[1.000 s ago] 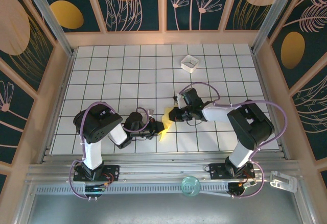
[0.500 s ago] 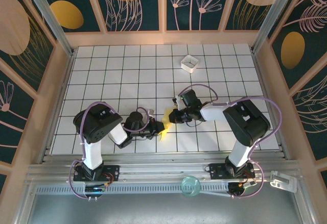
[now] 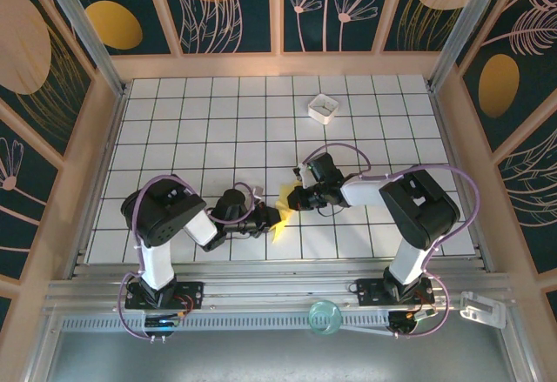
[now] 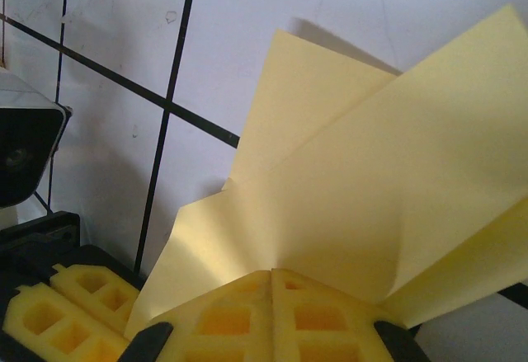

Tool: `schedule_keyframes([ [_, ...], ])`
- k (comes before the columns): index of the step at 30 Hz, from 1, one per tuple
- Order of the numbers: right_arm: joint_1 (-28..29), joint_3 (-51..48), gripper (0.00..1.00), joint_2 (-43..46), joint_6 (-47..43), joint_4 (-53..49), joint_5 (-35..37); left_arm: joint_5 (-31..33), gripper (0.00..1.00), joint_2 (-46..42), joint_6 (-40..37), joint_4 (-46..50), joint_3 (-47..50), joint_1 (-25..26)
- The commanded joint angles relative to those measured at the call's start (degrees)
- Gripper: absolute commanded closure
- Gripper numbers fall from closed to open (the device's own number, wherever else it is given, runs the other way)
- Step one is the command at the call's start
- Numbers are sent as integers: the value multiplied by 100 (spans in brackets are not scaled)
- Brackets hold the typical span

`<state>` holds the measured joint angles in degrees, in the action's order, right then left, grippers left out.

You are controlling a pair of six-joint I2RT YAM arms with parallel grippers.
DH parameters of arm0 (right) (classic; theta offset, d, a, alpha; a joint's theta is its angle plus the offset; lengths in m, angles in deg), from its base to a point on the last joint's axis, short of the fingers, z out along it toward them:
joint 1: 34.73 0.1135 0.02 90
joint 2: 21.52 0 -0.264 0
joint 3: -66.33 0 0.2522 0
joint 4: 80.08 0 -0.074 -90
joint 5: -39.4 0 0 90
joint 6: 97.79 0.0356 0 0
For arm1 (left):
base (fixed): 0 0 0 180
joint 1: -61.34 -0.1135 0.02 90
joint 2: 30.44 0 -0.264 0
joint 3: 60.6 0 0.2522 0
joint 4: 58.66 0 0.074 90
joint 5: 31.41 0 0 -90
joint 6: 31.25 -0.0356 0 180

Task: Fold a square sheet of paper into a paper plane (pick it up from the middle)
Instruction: Perform the fifth fold on the wing at the bottom-center of the table.

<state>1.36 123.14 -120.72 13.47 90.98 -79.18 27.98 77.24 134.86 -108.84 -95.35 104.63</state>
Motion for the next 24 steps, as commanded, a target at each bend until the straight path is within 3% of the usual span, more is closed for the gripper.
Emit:
schedule_keyframes([
  [1,-20,-197,100,-135,-181,-224,414,216,85,-45,-303,1263,122,30],
  [14,-15,-209,100,-124,-210,-231,423,464,68,-1246,-782,2454,67,28],
  [24,-19,-286,100,-17,-69,-65,367,851,63,-2282,-1512,3446,-69,65],
])
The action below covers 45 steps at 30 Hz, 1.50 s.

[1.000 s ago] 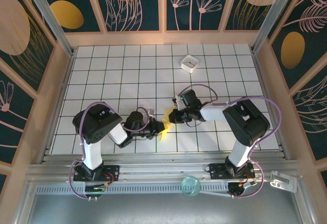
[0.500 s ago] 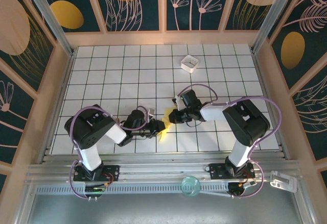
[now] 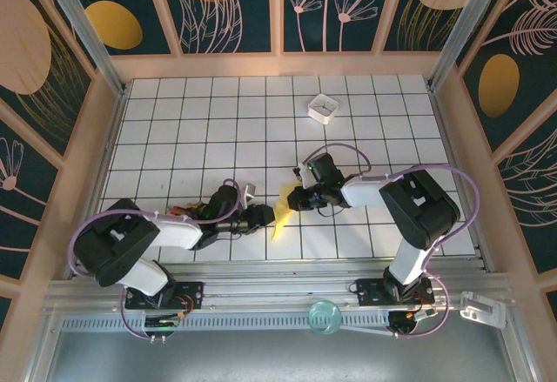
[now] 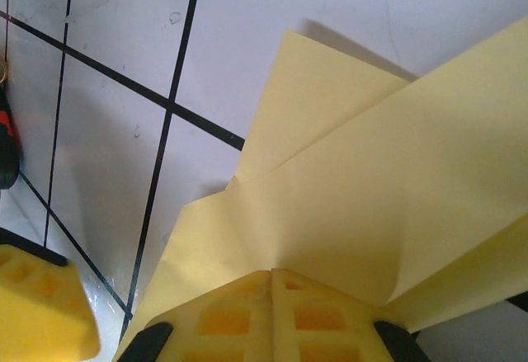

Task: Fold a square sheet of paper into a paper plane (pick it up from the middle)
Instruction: Perform the fifth fold on the wing at the bottom-center of the table.

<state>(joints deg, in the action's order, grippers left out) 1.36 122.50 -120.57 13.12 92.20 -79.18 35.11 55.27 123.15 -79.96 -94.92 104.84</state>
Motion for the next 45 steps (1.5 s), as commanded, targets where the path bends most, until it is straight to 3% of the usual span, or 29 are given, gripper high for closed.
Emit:
schedule_keyframes([
  [1,-15,-234,100,-27,-5,-153,357,92,64,-61,-335,549,-137,58],
  [10,-16,-264,100,-2,67,-42,319,-128,64,521,-433,407,-488,214],
  [17,-15,-220,99,81,65,-55,283,-111,82,879,-405,237,-660,220],
  [26,-50,-116,88,541,41,-228,170,-86,99,1009,-389,167,-626,219],
  [35,-204,-285,83,1138,27,-366,181,-274,98,1043,-259,-17,-589,215],
  [45,-142,-247,77,1353,230,-492,805,-373,97,1008,-292,89,-684,205],
])
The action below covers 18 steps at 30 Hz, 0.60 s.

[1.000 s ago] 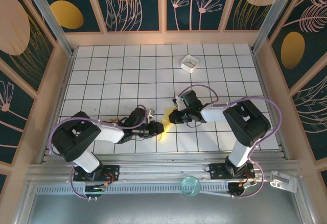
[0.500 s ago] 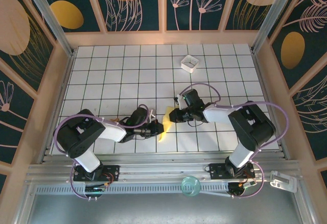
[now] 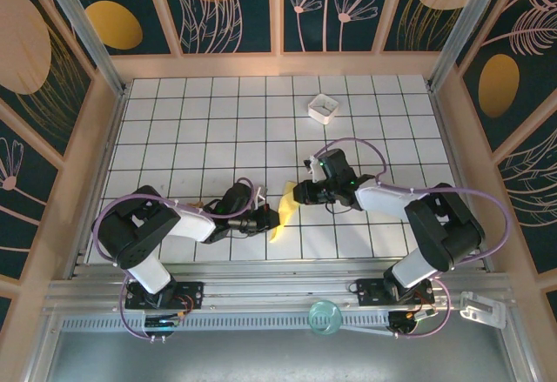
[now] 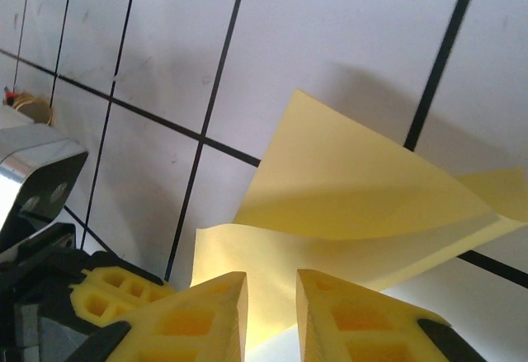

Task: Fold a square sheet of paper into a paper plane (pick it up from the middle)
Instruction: Perform the fifth fold on the wing at the bottom-center of the table.

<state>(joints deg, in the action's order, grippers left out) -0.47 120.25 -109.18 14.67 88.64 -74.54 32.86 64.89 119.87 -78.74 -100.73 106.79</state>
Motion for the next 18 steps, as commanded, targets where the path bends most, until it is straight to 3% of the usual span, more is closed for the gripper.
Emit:
schedule_keyframes([
  [1,63,-17,76,231,51,-155,393,-151,96,38,16,32,-139,11],
  [7,124,-37,74,347,-46,-282,714,-182,94,21,-22,249,-253,5],
  [13,-57,217,65,520,312,-1251,2117,-207,94,45,-32,342,-325,8],
  [18,-218,190,56,442,555,-934,1547,-225,94,91,-46,360,-325,3],
])
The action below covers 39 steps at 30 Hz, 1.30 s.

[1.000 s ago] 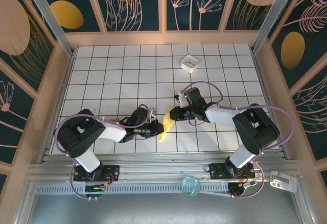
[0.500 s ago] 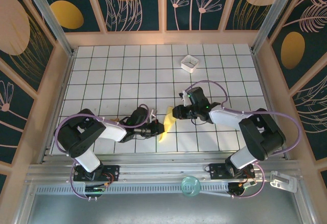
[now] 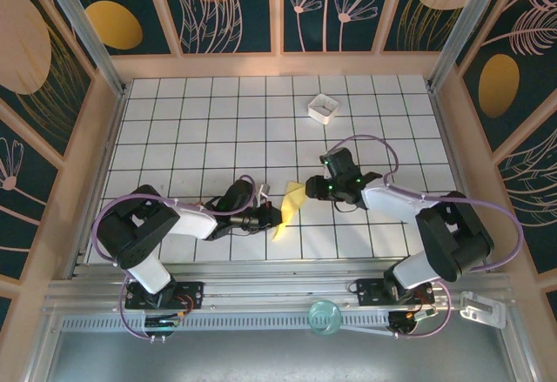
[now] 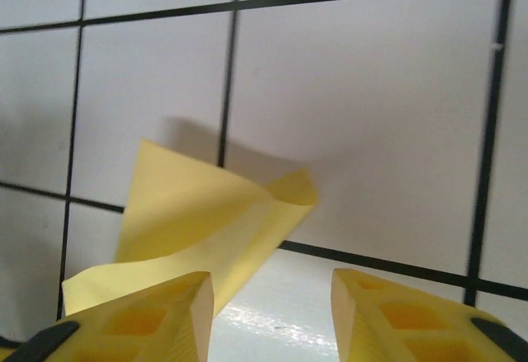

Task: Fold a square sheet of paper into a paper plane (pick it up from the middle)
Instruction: Perform the fifth fold on the wing at the bottom-center of the table.

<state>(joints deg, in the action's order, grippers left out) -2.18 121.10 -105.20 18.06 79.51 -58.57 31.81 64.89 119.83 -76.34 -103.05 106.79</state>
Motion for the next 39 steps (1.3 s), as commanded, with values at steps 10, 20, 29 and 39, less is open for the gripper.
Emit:
schedule_keyframes([
  [10,527,-79,65,-62,219,932,-922,-197,97,163,90,2,-89,7],
  [20,611,-183,79,-734,92,1333,-1120,-213,93,144,107,-38,-67,8],
  [29,424,-601,85,-744,105,1526,-1084,-143,82,4,-141,147,-51,3],
  [39,371,-700,87,-794,63,1649,-1119,89,63,-482,-619,804,55,2],
])
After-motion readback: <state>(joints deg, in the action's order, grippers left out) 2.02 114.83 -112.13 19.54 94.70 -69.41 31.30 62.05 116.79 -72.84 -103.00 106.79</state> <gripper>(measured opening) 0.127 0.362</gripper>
